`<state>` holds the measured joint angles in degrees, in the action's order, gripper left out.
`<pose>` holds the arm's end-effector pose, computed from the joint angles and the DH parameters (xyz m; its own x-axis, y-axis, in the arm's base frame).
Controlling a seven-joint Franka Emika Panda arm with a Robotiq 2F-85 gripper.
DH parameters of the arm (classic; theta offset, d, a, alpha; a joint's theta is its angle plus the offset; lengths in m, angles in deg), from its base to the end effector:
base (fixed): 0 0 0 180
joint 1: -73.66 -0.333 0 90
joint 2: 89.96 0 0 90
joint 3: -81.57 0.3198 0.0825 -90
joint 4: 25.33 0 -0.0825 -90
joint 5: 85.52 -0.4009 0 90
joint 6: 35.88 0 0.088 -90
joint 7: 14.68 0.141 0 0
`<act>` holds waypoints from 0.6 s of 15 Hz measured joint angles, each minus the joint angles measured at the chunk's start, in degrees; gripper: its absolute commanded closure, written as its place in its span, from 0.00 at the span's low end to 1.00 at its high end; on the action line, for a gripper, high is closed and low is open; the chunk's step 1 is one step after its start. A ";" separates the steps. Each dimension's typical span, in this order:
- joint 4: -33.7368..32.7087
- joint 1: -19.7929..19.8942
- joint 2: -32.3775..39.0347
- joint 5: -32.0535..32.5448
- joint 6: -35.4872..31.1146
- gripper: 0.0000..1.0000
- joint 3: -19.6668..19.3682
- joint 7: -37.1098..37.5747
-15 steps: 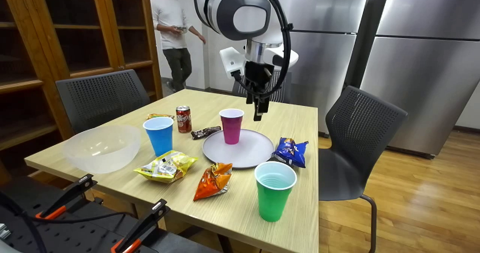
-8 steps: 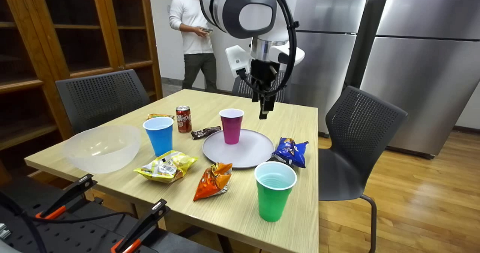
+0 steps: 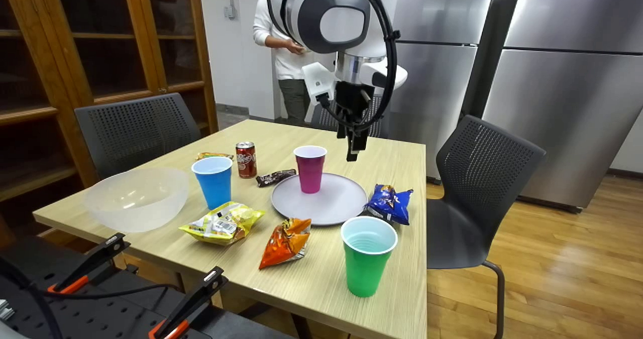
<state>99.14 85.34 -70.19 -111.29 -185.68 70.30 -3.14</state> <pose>0.5405 -0.2336 0.2009 0.5661 -0.8235 0.0363 -0.8018 -0.5603 -0.2076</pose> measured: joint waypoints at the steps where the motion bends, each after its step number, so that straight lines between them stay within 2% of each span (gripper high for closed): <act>1: 0.00 0.00 0.11 0.48 -0.02 0.00 -0.03 0.00; 9: -2.18 1.02 2.34 5.48 0.12 0.00 -0.68 -0.14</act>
<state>96.96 86.36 -67.85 -105.82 -185.56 69.62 -3.29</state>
